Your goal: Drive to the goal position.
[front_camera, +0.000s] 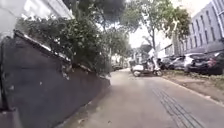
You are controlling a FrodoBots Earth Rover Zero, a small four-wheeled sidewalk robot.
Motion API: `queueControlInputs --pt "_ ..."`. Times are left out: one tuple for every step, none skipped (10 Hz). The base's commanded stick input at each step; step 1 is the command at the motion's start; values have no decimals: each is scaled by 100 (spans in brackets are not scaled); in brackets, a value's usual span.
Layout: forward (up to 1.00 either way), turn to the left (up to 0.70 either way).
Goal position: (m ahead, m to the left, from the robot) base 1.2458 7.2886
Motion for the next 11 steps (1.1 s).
queueControlInputs --pt "4 -67" --pt "48 -32" --pt "70 -14" --pt "70 -14" --pt "70 -14" --pt "70 -14" --pt "70 -14" --pt "70 -14" --pt "70 -3" --pt "70 0" --pt "70 0"
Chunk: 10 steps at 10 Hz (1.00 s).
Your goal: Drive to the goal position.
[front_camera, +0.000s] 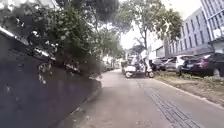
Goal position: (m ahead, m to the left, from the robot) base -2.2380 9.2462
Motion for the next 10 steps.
queueControlInputs --pt "70 0" --pt "70 0" --pt "70 0" --pt "70 0" --pt "70 0" --pt "70 0" --pt "70 0" --pt "70 0" --pt "70 0" --pt "70 3"
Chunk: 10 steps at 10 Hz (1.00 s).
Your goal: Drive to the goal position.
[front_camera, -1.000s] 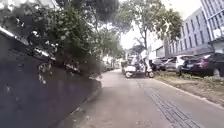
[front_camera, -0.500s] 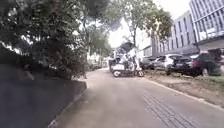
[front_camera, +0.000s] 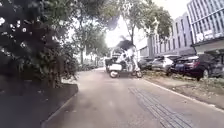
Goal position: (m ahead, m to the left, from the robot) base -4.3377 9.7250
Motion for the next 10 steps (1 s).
queueControlInputs --pt "70 14" --pt "70 14" --pt "70 14" --pt "70 14" --pt "70 14" --pt "70 14" --pt "70 14" --pt "70 13" --pt "70 11" --pt "70 8"
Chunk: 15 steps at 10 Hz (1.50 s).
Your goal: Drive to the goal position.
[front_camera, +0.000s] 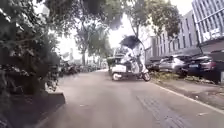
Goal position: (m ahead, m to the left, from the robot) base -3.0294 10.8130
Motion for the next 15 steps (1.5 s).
queueControlInputs --pt "70 0" --pt "70 0" --pt "68 0" --pt "64 0" --pt "60 0" --pt "56 0" --pt "52 0" --pt "48 0" --pt "45 0" --pt "45 0" --pt "45 0" --pt "45 0" --pt "45 0" --pt "45 0" --pt "42 0"
